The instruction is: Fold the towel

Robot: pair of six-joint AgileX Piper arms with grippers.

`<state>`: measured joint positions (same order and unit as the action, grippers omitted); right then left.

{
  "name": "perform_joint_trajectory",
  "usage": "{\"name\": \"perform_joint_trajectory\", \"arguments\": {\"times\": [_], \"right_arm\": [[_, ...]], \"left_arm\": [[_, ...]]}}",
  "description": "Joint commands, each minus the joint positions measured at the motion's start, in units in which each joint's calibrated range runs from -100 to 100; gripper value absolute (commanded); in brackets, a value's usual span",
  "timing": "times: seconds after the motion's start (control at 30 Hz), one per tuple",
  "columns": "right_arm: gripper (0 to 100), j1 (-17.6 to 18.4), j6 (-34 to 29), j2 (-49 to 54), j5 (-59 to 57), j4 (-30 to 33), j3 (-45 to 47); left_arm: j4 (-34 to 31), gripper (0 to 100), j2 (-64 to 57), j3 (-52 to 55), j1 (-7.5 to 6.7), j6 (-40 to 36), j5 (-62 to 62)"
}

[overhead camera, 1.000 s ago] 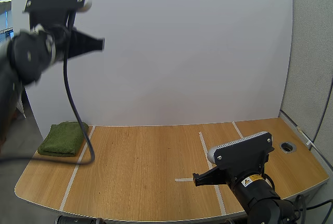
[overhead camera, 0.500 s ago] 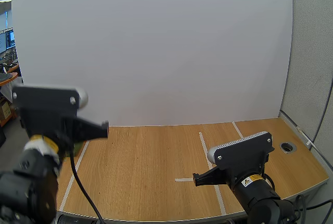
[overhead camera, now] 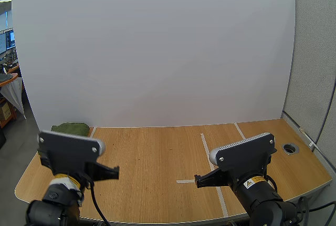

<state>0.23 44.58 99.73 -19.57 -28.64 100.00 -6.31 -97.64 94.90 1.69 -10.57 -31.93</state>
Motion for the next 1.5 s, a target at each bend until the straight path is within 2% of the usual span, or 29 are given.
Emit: {"name": "perform_joint_trajectory", "arguments": {"times": [0.0, 1.3, 1.47], "right_arm": [[0, 0.1, 0.1, 0.3, 0.4, -0.3, 0.0], [0, 0.1, 0.1, 0.3, 0.4, -0.3, 0.0], [0, 0.1, -1.5, 0.3, 0.2, 2.7, 0.0]], "left_arm": [[0.2, 0, -0.2, 5.1, -0.18, -0.5, 6.3], [1.4, 0, -2.4, 5.1, -0.18, -0.5, 9.9], [1.4, 0, -2.4, 5.1, -0.18, -0.5, 9.9]]}}
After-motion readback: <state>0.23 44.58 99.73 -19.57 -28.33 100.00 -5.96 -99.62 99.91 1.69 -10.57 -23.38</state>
